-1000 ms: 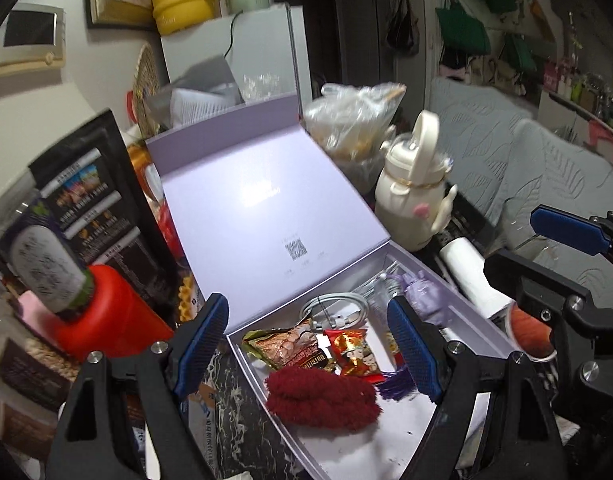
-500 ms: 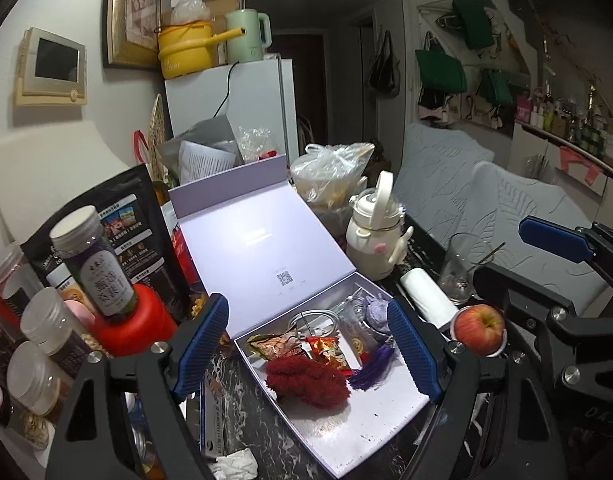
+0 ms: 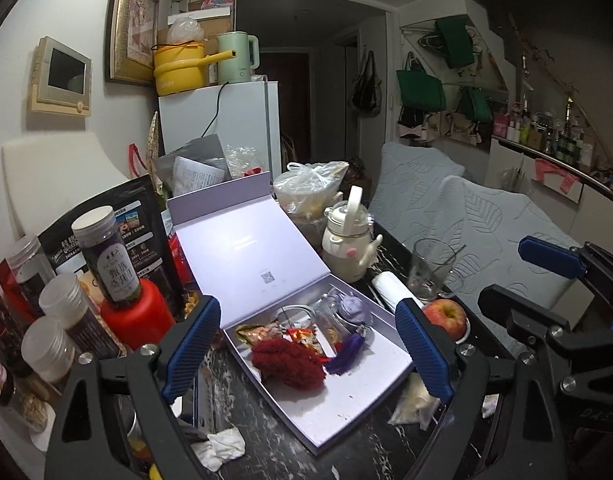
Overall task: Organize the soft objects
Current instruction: 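Withdraw both tools from the box toward the bags on the table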
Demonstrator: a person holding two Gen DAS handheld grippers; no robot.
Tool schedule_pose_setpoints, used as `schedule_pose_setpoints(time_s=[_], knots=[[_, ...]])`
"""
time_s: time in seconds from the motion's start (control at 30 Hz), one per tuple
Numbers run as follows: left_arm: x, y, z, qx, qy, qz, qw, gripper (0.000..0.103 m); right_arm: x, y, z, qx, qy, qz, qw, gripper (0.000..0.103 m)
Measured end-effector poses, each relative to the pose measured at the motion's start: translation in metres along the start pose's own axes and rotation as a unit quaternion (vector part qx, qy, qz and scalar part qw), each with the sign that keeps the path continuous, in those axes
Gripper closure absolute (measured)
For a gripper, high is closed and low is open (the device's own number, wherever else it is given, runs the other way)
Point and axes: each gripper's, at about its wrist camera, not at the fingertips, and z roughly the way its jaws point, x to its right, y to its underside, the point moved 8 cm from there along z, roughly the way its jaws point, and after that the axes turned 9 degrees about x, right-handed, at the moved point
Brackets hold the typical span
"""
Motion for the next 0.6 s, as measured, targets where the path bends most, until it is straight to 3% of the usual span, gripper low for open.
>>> schedule_pose_setpoints(time_s=[0.6], knots=[[0.049,0.073,-0.027,-0.052,0.076,0.006,0.9957,0.013,0.018,0.073,-0.060,-0.025,0.045,0.037,0.998,0.027]])
